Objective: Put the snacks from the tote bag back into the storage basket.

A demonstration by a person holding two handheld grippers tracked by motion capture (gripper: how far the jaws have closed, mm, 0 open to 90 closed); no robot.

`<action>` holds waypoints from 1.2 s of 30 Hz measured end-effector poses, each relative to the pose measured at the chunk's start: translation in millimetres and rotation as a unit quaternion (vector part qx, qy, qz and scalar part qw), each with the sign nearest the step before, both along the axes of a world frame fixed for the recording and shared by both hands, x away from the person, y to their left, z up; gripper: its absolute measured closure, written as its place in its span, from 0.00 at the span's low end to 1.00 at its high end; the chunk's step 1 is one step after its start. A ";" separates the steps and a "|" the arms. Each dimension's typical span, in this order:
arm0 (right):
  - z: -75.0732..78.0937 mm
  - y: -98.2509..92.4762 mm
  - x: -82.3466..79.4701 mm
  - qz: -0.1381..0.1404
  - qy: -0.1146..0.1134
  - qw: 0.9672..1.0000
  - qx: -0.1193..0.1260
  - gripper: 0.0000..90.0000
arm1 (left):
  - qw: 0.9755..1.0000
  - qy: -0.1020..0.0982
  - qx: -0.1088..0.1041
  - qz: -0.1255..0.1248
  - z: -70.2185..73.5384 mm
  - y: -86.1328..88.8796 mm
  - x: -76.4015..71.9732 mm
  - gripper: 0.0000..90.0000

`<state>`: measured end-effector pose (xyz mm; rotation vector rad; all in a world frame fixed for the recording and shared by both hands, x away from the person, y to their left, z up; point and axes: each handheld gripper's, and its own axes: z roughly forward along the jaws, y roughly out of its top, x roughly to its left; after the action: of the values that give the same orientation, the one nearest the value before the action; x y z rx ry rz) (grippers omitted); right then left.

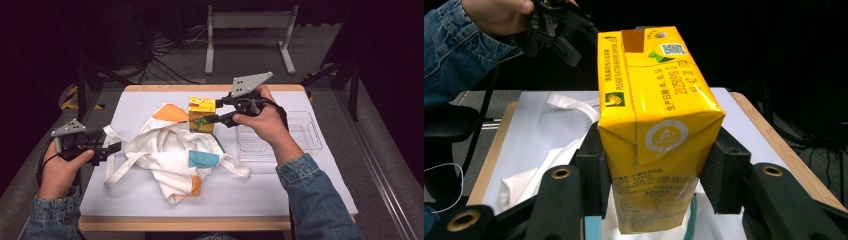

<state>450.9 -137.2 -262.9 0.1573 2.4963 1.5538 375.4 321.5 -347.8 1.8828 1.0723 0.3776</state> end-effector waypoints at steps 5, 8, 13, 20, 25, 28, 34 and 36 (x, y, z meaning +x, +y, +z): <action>2.7 -13.2 -0.4 -0.008 -0.001 1.000 0.002 0.58 | 1.000 -0.001 0.000 -0.002 0.3 1.3 -1.2 0.10; 4.3 -23.2 -0.8 -0.014 -0.002 1.000 0.003 0.58 | 1.000 0.000 -0.001 -0.003 0.3 1.2 -1.7 0.10; 5.9 -37.9 -0.9 -0.022 -0.002 1.000 0.003 0.58 | 1.000 -0.001 0.002 -0.004 -0.3 0.6 -1.3 0.10; 7.9 -61.9 -0.5 -0.040 -0.004 0.999 0.006 0.58 | 1.000 0.001 0.002 -0.005 -0.3 0.0 -1.2 0.10; 8.8 -79.5 -1.2 -0.055 -0.008 0.998 0.007 0.58 | 1.000 0.000 0.002 -0.005 -0.4 0.8 -1.0 0.09; 6.9 -91.9 -1.7 -0.064 -0.008 0.998 0.007 0.58 | 1.000 -0.001 0.001 -0.006 -0.2 0.7 -1.2 0.07; 1.8 -109.0 -2.5 -0.077 -0.005 0.997 0.003 0.58 | 1.000 -0.002 -0.003 -0.008 -0.2 -0.1 -1.2 0.07; 0.0 -115.0 -2.8 -0.080 -0.006 0.997 0.001 0.58 | 1.000 -0.002 -0.004 -0.009 -0.2 -0.4 -1.2 0.07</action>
<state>448.2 -252.2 -262.9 0.3398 2.4069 1.4885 374.2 321.1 -348.0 1.8825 1.0523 0.3669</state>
